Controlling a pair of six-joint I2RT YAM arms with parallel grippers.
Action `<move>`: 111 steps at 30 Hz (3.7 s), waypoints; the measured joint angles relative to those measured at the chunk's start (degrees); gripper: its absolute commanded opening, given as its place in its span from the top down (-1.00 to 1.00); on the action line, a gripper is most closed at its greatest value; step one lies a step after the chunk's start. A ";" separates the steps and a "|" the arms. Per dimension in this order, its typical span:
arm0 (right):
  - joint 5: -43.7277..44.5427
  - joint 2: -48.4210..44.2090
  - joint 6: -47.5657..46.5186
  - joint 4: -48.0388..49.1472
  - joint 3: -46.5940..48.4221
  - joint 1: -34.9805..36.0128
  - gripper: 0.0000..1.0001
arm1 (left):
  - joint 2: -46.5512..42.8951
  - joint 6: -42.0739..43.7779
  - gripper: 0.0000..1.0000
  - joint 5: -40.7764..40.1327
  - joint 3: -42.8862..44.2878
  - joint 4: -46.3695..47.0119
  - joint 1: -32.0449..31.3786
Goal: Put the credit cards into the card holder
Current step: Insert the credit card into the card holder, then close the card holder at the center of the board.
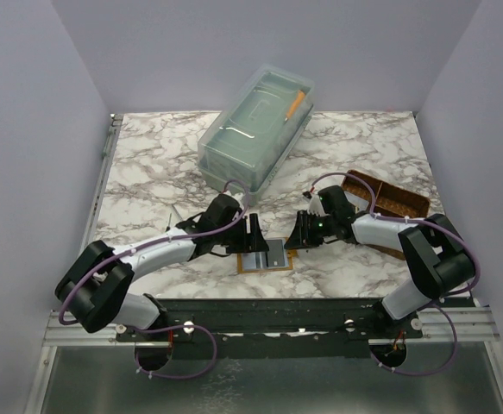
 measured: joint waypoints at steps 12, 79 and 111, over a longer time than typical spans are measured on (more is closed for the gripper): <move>-4.11 0.50 1.46 3.65 -1.05 0.00 0.39 | 11.21 -5.22 -0.03 7.54 -0.11 10.47 -0.15; 16.13 -7.04 8.57 2.67 -6.38 5.51 1.00 | 0.07 -12.00 -0.40 8.20 -9.16 7.76 10.51; 17.81 -12.83 8.63 -3.69 -5.70 5.92 -0.10 | 13.18 -17.53 0.50 15.56 -1.70 25.42 5.22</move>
